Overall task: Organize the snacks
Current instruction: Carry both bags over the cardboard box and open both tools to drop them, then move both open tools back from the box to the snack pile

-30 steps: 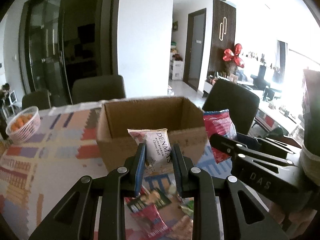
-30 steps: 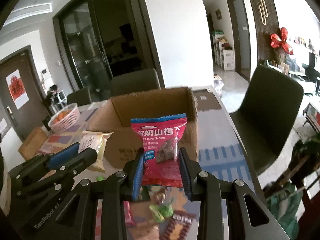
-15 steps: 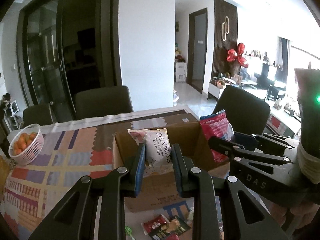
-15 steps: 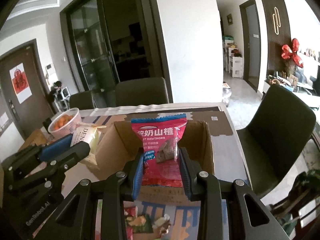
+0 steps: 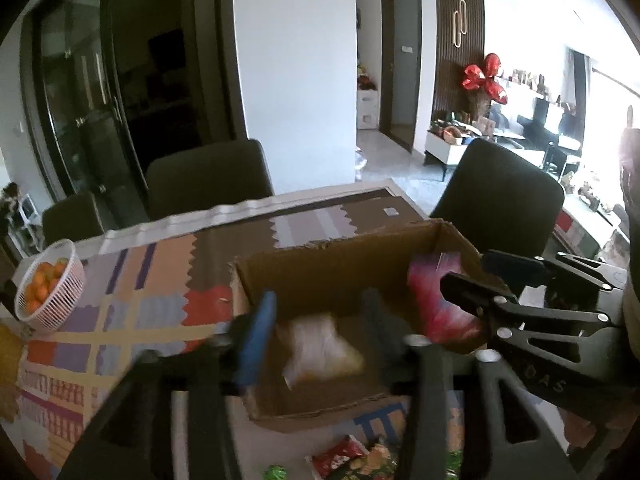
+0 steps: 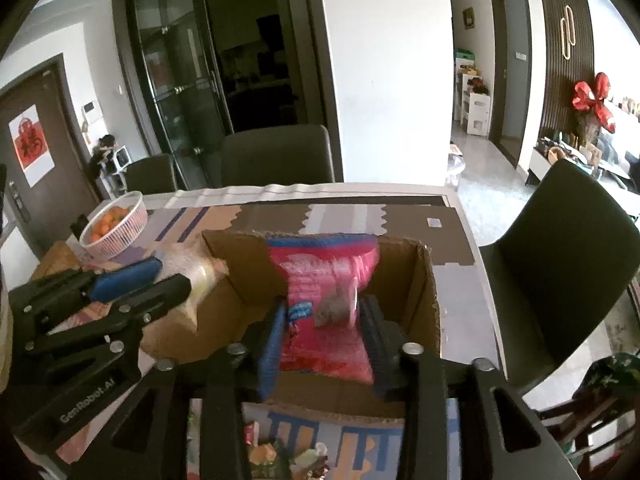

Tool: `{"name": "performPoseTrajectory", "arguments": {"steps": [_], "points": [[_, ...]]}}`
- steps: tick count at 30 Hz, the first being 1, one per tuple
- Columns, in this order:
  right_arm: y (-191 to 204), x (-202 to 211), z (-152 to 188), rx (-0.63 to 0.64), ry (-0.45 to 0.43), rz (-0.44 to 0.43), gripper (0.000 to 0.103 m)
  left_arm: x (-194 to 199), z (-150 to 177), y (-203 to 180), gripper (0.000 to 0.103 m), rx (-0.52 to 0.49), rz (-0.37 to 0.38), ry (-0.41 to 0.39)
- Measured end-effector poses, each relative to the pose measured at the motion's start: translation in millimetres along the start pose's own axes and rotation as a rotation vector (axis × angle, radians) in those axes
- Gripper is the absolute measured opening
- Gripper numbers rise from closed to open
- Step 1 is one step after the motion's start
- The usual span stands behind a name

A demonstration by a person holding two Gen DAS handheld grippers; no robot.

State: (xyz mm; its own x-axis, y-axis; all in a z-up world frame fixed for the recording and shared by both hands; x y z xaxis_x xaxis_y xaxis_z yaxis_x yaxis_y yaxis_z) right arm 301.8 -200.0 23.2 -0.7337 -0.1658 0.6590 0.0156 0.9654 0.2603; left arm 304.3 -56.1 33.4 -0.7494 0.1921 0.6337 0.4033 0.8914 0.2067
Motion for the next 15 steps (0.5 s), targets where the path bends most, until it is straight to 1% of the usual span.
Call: {"name": "performPoseTrajectory", "arguments": {"steps": [2,3,8,11,12,13,15], "points": [[-1.9,3.2,2.1,0.001,-0.009,0.009,0.05,5.0,1.2,0.7,0.059,-0.004,-0.02,-0.008],[-1.5,4.7,3.8,0.004,-0.008,0.011,0.05,9.4,2.5,0.2,0.059,-0.002,-0.024,-0.014],[-4.3,24.5,11.8,-0.001,-0.037,-0.003,0.05,33.1,11.6,0.8,0.07,0.035,-0.034,-0.032],[-5.4,40.1,16.6,-0.002,-0.066,-0.012,0.051,46.1,15.8,1.7,0.073,0.05,-0.052,-0.044],[-5.5,47.0,19.0,-0.004,-0.08,-0.016,0.051,53.3,18.5,0.2,0.073,0.055,-0.058,-0.05],[-4.4,50.5,19.5,-0.003,-0.09,-0.018,0.054,57.4,19.4,-1.1,0.074,0.058,-0.059,-0.053],[-4.1,60.8,24.1,0.001,-0.109,-0.021,0.056,68.8,23.4,-3.5,0.077,0.064,-0.061,-0.062]]}}
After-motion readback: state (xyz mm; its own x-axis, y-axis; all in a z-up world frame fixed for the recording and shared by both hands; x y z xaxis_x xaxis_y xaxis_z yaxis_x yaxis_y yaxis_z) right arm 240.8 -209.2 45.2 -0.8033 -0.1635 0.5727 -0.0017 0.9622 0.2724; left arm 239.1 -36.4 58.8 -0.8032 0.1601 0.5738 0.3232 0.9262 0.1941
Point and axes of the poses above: each gripper's, at about its wrist camera, not at the fingertips, and x roughly against the way its jaws point, y to its left, z to its underside, the point moved 2 cm from there along -x, roughly the way its jaws point, and after that the axes turned 12 degrees about -x, right-handed, at the moved point
